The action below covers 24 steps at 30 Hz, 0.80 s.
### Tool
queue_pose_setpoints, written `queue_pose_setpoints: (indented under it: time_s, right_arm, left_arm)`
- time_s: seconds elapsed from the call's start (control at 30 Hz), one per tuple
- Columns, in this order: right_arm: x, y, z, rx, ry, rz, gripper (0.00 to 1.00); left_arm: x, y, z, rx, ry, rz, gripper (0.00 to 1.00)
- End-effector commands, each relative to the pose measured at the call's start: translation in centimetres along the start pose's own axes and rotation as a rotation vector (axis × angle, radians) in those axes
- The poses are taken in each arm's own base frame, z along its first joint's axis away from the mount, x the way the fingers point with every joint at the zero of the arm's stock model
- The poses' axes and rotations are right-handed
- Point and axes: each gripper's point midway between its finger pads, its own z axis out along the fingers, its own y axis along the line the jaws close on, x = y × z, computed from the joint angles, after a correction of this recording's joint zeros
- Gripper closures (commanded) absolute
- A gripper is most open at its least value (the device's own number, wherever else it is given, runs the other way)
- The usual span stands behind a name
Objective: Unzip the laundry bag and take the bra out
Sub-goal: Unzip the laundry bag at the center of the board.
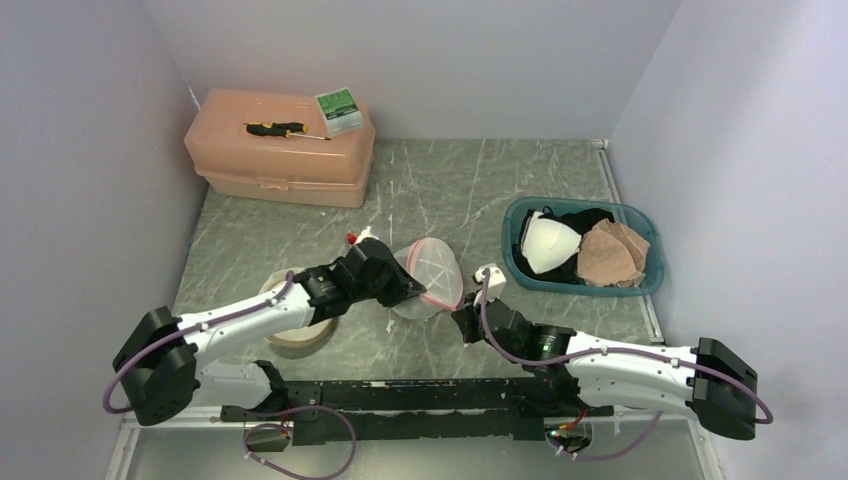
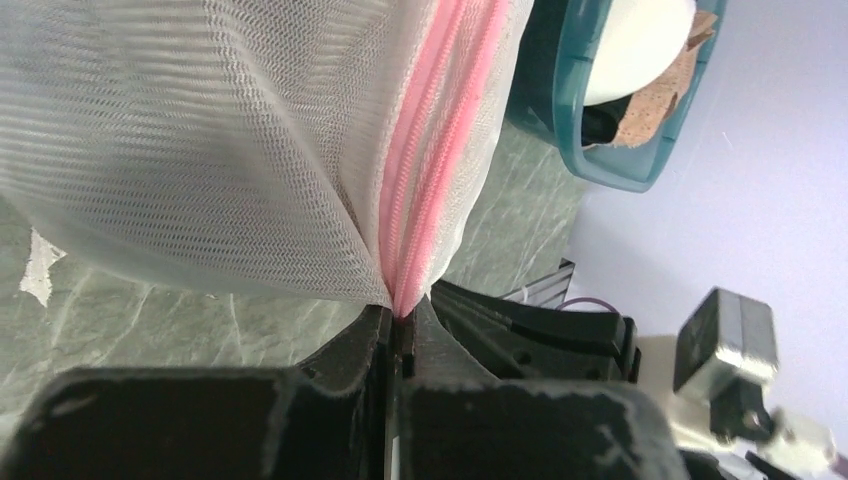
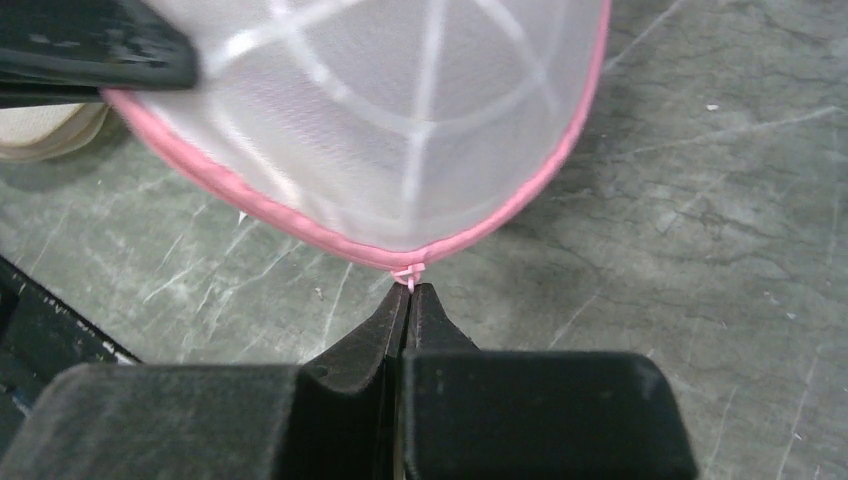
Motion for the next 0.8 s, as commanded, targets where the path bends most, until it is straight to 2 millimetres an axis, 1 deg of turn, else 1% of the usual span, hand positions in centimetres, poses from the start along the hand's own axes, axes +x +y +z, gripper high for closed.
queue_pose_setpoints:
  time_s: [0.0,0.07,0.13,0.17,0.23,0.33,0.37,0.43,0.5,0.53,0.6,0.63,0.7,0.77]
  right_arm:
    - [-1.7,-2.0,-0.1,0.124,-0.064,0.072,1.0]
    - [-2.0,-2.8,-0.4,0.154,-0.078,0.073,1.0]
    - [-3.3,-2.8,-1.0,0.143,-0.131,0.069,1.0]
    - [-4.6,-2.3,-1.7,0.11,-0.176,0.069,1.0]
    - [-6.5,-1.6,-3.0,0.058,-0.244,0.019,1.0]
    - [-9.1,0.2,-4.7,-0.025,-0.298,-0.057,1.0]
    - [-9.2,0.7,-4.9,-0.048,-0.286,-0.085,1.0]
    - [-9.6,2.0,-5.2,-0.095,-0.272,-0.12,1.0]
    - [-9.5,3.1,-5.2,-0.145,-0.264,-0.13,1.0]
    - [-9.4,3.6,-5.2,-0.164,-0.263,-0.126,1.0]
    - [-9.0,4.2,-4.9,-0.195,-0.257,-0.11,1.0]
    - [-8.5,4.4,-4.6,-0.203,-0.246,-0.103,1.0]
    - [-7.4,4.6,-4.0,-0.214,-0.22,-0.087,1.0]
    - [-6.3,4.7,-3.5,-0.218,-0.192,-0.074,1.0]
  left_arm:
    - [-1.2,-2.1,-2.0,0.124,-0.008,0.048,0.97]
    - [-1.2,-2.6,-2.5,0.162,0.018,0.073,0.97]
    - [-1.2,-3.3,-2.9,0.215,0.043,0.121,0.97]
    - [-1.3,-3.6,-3.1,0.237,0.048,0.154,0.97]
    - [-1.7,-4.2,-3.7,0.266,0.057,0.236,0.97]
    - [-2.6,-6.4,-4.7,0.357,0.051,0.379,0.97]
    - [-3.1,-7.6,-5.1,0.39,0.049,0.413,0.97]
    - [-4.0,-9.2,-5.4,0.439,0.056,0.455,0.97]
    - [-4.0,-11.2,-5.6,0.524,0.076,0.518,0.97]
    - [-3.9,-11.7,-5.4,0.556,0.095,0.547,0.97]
    - [-3.5,-11.8,-4.6,0.606,0.139,0.592,0.97]
    - [-3.3,-11.4,-4.0,0.62,0.162,0.6,0.97]
    - [-3.3,-9.5,-2.4,0.616,0.172,0.575,0.97]
    - [-3.7,-8.0,-1.1,0.633,0.143,0.539,0.97]
